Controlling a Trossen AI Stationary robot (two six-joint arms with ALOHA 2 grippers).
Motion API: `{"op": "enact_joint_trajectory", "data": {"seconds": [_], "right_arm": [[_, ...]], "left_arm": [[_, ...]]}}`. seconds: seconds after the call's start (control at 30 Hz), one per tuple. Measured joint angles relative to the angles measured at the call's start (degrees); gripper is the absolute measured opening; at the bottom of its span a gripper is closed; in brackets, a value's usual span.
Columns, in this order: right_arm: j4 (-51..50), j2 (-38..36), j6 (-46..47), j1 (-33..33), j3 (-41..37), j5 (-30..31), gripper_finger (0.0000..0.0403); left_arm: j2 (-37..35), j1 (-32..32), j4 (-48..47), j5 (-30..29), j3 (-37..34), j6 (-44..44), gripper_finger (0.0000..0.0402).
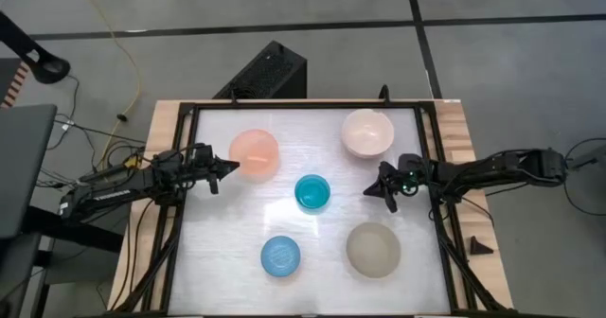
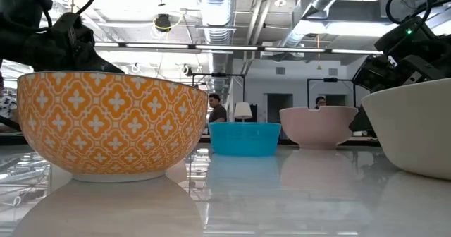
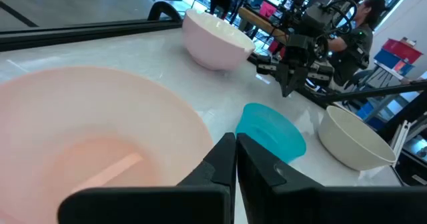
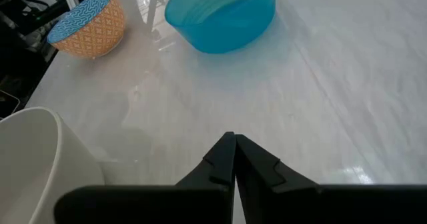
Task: Nest bowls inside each other
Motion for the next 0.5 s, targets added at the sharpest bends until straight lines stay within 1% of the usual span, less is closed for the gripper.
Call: {"op": "enact_joint_trajectory", "data": {"seconds": [0.23, 0.37, 0.43, 0.5], "right_arm": [[0.0, 0.01, -0.01, 0.01, 0.0, 0.0, 0.004], [0.0, 0.02, -0.01, 0.0, 0.0, 0.0, 0.004], [0.0, 0.02, -0.01, 0.02, 0.0, 0.0, 0.004], [0.0, 0.01, 0.0, 0.0, 0.0, 0.01, 0.004]], "left_arm": [[0.0, -0.02, -0.03, -0.36, 0.0, 0.0, 0.0], [0.0, -0.02, -0.08, -3.99, 0.0, -0.28, 0.0], [0.0, -0.02, 0.23, -6.15, 0.0, -1.61, 0.0], [-0.01, 0.01, 0.43, -6.98, 0.0, -3.89, 0.0]]}}
